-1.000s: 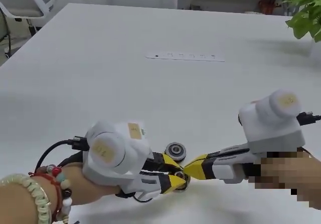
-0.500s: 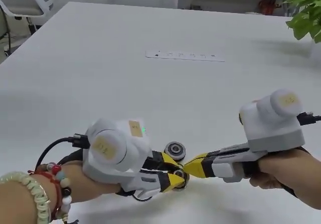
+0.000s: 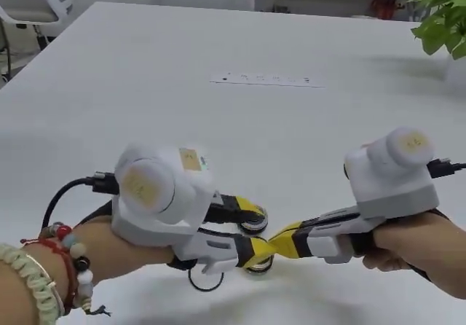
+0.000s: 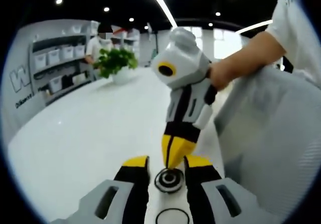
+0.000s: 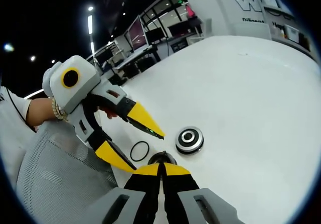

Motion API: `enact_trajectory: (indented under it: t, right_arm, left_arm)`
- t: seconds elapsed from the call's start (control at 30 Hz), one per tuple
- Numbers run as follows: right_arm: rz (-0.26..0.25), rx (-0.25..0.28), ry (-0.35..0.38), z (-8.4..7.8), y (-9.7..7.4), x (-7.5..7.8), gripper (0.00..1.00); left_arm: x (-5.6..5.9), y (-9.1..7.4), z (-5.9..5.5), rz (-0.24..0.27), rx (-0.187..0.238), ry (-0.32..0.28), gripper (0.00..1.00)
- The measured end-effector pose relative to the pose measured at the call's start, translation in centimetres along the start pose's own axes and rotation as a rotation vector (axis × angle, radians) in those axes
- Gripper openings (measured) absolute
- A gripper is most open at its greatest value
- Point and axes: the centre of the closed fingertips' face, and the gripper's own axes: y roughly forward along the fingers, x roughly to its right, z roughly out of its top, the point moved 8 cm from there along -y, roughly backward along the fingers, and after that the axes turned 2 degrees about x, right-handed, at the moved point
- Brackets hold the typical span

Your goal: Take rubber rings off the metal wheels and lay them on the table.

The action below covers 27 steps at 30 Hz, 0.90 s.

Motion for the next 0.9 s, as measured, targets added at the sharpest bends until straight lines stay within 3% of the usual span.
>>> enact_trajectory:
  t: [0.23, 0.33, 0.47, 0.63, 0.9]
  right_arm:
    - [0.007, 0.006, -0.016, 0.2, 0.0, -0.4, 0.0]
    - [0.004, 0.01, -0.022, 0.3, -0.2, -0.2, 0.0]
    - [0.013, 0.022, -0.017, 0.5, -0.2, -0.5, 0.0]
    - [0.019, 0.03, -0.025, 0.8, -0.2, -0.7, 0.0]
    - [0.037, 0.081, -0.021, 1.8, -0.5, -1.0, 0.0]
  left_arm:
    - [0.6, -0.9, 2.1, -0.046, 0.008, 0.036, 0.47]
    - [0.7, -1.6, 3.0, -0.048, -0.005, 0.08, 0.49]
    - [1.0, -2.9, 3.5, -0.043, -0.013, 0.106, 0.53]
    - [1.1, -5.5, 3.4, -0.005, -0.006, 0.092, 0.58]
    - [1.0, -9.5, 2.1, 0.103, -0.023, 0.052, 0.61]
